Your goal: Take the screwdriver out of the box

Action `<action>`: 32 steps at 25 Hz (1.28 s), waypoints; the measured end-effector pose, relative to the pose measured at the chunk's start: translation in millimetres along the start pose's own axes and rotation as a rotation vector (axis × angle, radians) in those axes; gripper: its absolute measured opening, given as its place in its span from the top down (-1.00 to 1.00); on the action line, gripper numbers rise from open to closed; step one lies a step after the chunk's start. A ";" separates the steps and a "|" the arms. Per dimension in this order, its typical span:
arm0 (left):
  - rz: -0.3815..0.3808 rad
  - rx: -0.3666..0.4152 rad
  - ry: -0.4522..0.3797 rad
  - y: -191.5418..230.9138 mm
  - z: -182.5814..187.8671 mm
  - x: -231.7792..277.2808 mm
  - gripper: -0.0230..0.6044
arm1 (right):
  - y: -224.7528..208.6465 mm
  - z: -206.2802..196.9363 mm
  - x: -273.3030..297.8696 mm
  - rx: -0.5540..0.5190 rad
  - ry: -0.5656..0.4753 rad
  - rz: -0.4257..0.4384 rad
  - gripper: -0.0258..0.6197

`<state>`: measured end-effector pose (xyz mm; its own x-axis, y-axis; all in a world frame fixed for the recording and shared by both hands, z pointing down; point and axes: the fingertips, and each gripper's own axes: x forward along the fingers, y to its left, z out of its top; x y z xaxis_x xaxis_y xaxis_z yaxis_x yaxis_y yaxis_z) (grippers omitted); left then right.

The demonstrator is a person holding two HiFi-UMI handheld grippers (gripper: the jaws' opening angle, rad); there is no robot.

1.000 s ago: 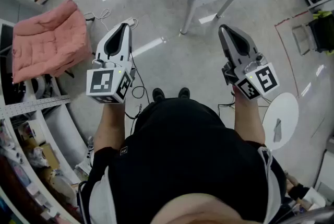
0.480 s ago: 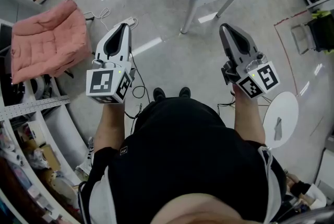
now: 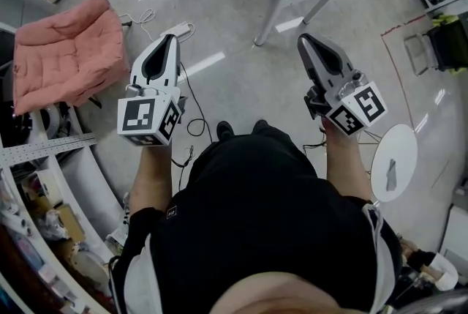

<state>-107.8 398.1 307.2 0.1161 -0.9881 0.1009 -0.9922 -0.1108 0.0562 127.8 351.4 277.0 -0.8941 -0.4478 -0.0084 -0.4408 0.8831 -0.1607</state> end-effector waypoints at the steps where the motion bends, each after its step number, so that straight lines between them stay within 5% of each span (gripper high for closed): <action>1: 0.004 -0.002 0.002 3.8 -1.4 -3.8 0.85 | 5.7 -2.9 2.6 -0.001 0.007 0.007 0.83; 16: 0.058 0.007 0.046 39.4 -9.2 -10.7 0.85 | 16.3 -22.5 45.7 0.051 0.018 0.095 0.82; 32: 0.088 0.010 0.057 50.4 -3.6 101.7 0.85 | -90.0 -21.6 107.0 0.108 0.017 0.144 0.82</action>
<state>-145.9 292.4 323.9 0.0302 -0.9864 0.1618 -0.9991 -0.0248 0.0351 70.1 227.0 312.0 -0.9489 -0.3148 -0.0229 -0.2979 0.9172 -0.2646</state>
